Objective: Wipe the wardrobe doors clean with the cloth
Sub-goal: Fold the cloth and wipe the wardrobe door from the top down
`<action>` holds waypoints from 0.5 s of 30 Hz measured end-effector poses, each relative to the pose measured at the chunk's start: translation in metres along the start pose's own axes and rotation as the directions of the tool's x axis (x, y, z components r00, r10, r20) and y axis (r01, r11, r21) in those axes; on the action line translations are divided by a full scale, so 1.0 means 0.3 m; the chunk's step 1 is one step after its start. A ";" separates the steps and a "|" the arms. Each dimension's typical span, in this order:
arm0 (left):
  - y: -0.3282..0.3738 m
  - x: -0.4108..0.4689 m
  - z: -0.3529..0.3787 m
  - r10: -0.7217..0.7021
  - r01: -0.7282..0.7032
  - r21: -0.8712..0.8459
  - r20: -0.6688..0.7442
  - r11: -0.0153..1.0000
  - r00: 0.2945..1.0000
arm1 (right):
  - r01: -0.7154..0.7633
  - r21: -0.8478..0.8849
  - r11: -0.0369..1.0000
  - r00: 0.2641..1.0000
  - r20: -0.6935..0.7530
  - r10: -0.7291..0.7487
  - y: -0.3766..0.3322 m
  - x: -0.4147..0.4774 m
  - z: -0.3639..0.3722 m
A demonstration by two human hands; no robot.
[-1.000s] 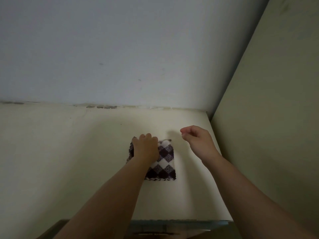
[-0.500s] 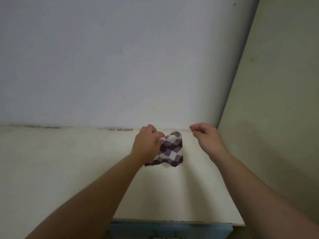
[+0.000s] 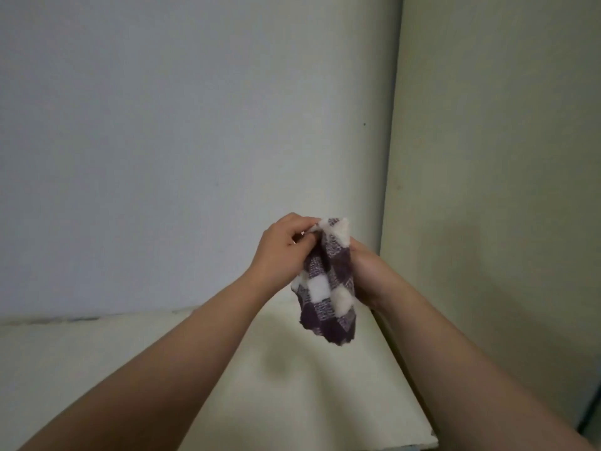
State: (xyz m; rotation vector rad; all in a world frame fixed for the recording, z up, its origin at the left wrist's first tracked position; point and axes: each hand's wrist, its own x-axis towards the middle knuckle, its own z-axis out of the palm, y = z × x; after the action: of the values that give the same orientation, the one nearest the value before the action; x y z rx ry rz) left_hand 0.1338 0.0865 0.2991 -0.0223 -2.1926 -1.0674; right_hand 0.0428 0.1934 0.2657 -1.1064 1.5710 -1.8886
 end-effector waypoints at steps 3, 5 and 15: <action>0.074 -0.004 0.008 0.006 -0.007 -0.062 -0.007 0.998 1.000 | 0.065 -0.055 0.996 0.996 -0.065 -0.068 -0.062 -0.054 -0.002; 0.126 -0.010 0.016 0.018 -0.019 -0.067 -0.014 0.998 1.000 | 0.110 -0.076 0.991 0.986 -0.116 -0.118 -0.104 -0.096 -0.011; 0.415 -0.102 0.087 0.190 -0.174 0.154 -0.099 0.973 0.977 | 0.207 -0.067 0.976 0.961 -0.174 -0.216 -0.277 -0.347 -0.083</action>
State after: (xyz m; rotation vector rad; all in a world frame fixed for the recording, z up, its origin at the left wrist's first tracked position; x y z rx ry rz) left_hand 0.1790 0.1954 0.3556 -0.0944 -2.1146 -0.7879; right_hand 0.0960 0.3085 0.3136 -1.1940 1.6589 -2.1549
